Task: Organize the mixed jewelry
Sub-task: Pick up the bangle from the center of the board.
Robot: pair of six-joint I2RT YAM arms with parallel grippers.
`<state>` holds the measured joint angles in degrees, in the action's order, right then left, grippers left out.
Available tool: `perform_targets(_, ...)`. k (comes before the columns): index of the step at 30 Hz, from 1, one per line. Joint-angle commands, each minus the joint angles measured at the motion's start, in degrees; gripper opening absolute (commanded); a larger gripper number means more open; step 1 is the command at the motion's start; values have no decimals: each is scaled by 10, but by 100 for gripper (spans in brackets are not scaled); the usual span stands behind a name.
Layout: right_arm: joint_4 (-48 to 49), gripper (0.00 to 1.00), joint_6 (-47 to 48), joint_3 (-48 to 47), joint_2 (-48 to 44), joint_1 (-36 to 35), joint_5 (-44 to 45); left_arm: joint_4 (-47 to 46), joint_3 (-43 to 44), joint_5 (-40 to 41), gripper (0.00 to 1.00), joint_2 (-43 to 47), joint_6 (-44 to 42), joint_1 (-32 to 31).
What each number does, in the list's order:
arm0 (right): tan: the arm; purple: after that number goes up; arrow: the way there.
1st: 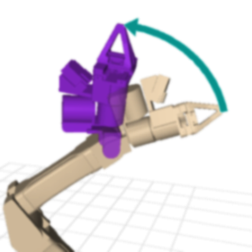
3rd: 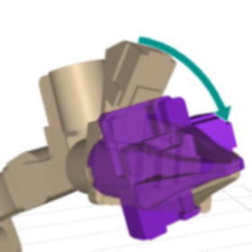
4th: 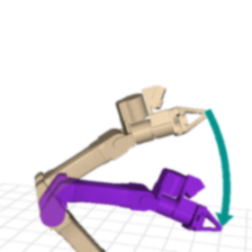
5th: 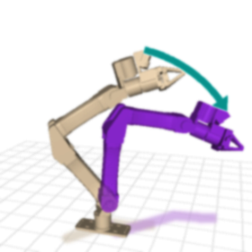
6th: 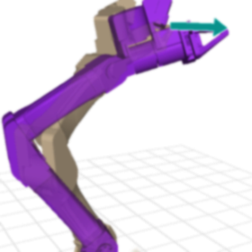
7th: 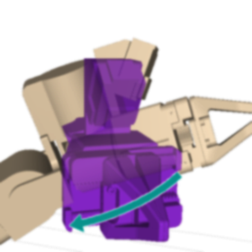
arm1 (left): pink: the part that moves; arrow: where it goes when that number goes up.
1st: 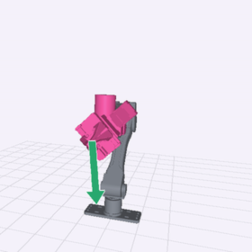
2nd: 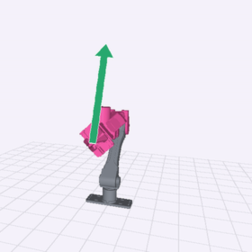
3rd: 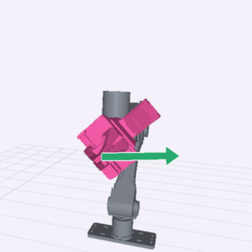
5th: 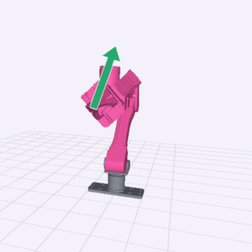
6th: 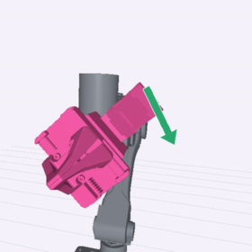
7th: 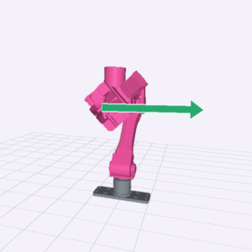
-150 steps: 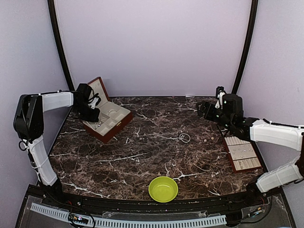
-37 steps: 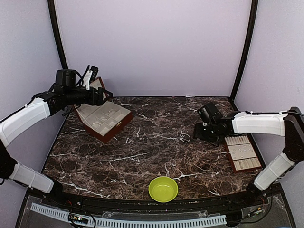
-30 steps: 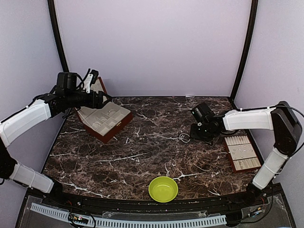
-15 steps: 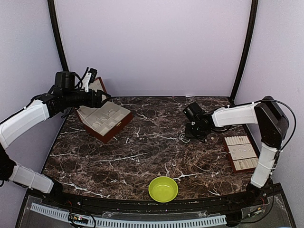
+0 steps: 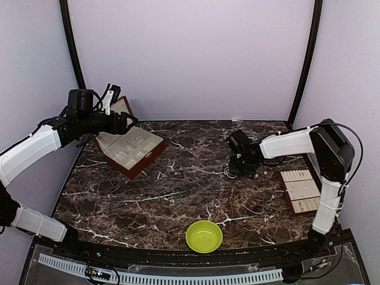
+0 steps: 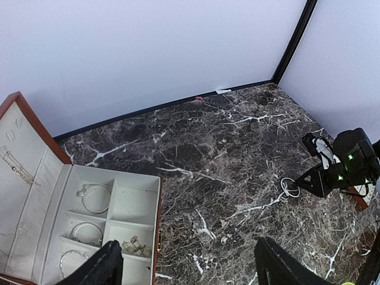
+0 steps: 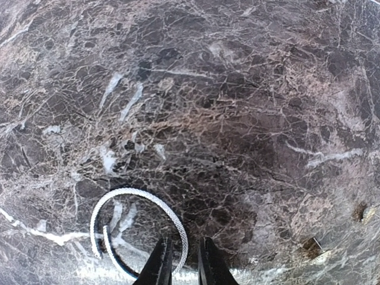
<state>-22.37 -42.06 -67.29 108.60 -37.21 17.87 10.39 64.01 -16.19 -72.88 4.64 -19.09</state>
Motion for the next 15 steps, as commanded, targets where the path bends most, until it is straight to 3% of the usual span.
perform_targets(1, 2, 15, 2, -14, 13, -7, 6, 4, -5, 4, 79, 14, -11, -1)
perform_targets(15, 3, 8, -1, -10, 22, -7, 11, 5, -5, 7, 80, 13, -13, -1)
